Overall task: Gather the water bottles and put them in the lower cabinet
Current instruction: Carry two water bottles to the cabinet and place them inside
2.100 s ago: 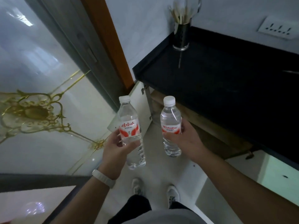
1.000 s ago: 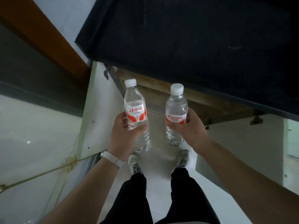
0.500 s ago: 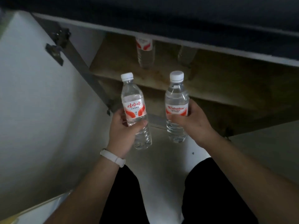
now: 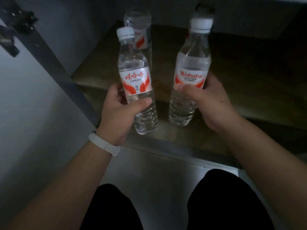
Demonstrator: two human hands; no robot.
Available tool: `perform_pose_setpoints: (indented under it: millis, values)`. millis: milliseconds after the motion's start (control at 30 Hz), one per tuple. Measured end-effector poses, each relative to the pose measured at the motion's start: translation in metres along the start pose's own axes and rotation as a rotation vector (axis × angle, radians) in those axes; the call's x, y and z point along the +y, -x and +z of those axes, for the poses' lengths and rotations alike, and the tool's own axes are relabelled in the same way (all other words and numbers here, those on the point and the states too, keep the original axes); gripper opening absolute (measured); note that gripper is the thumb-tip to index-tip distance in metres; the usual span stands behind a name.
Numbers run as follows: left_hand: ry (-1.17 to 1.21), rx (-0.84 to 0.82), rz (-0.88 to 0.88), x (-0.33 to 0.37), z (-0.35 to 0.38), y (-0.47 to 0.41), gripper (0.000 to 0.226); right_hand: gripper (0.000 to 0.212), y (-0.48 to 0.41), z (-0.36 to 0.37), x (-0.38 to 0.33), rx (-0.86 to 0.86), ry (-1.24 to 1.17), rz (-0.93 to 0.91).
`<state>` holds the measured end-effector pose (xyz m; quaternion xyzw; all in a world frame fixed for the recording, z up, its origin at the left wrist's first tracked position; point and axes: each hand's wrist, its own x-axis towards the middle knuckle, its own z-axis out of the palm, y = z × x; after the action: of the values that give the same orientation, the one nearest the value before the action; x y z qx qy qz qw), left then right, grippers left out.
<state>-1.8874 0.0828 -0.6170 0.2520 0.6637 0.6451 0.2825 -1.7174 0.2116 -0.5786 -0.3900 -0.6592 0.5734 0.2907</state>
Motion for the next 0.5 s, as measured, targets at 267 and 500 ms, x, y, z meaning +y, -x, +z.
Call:
perform_pose_setpoints:
  millis: [267, 500]
  values:
    - [-0.054, -0.092, 0.122, 0.037, 0.049, -0.048, 0.063, 0.054, -0.041, -0.042, -0.017, 0.121, 0.028, -0.049]
    - [-0.109, -0.031, 0.236, 0.037, 0.095, -0.079, 0.075, 0.048, -0.074, -0.079, -0.006, 0.203, -0.021, -0.082]
